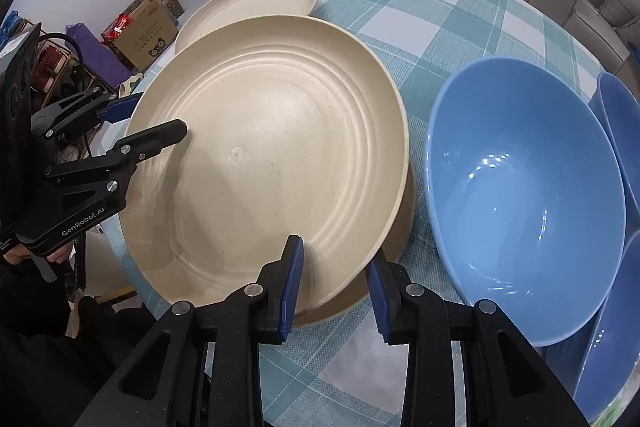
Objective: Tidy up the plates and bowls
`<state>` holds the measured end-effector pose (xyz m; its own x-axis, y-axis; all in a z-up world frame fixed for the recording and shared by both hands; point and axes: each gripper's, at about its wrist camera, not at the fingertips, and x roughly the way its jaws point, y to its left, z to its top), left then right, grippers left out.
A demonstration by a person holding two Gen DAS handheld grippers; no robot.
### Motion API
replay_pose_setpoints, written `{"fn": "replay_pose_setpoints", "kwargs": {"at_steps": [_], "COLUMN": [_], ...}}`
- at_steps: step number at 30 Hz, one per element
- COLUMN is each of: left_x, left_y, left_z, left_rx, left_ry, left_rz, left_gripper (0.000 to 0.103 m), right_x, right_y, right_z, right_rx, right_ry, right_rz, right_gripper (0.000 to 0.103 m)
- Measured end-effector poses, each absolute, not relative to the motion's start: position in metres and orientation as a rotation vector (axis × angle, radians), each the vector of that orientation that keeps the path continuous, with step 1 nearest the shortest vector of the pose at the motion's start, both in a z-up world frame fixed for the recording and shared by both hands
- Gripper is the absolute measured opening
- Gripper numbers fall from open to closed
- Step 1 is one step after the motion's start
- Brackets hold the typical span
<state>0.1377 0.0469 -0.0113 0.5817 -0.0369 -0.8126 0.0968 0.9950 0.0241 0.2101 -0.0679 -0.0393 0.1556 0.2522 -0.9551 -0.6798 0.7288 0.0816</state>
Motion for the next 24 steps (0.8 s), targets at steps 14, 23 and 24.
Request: {"fn": "replay_pose_setpoints", "kwargs": {"at_steps": [14,23,24], "left_x": [0.14,0.143,0.143], "left_y": [0.036,0.034,0.034], "left_z": [-0.02,-0.025,-0.026], "left_rx": [0.082,0.087,0.09], "left_ry": [0.972,0.989,0.991], "left_rz": [-0.101,-0.105,-0.105], "left_gripper": [0.039,0.039,0.039], "right_x": [0.209,0.207,0.207], "right_y": [-0.077,-0.072,-0.072], "right_z": [-0.047,-0.051,-0.053], "right_rx": [-0.421,-0.45,-0.452], "right_ry": [1.265,1.28,1.285], "right_rz": [0.671,0.663,0.663], "right_gripper": [0.032,0.032,0.032]}}
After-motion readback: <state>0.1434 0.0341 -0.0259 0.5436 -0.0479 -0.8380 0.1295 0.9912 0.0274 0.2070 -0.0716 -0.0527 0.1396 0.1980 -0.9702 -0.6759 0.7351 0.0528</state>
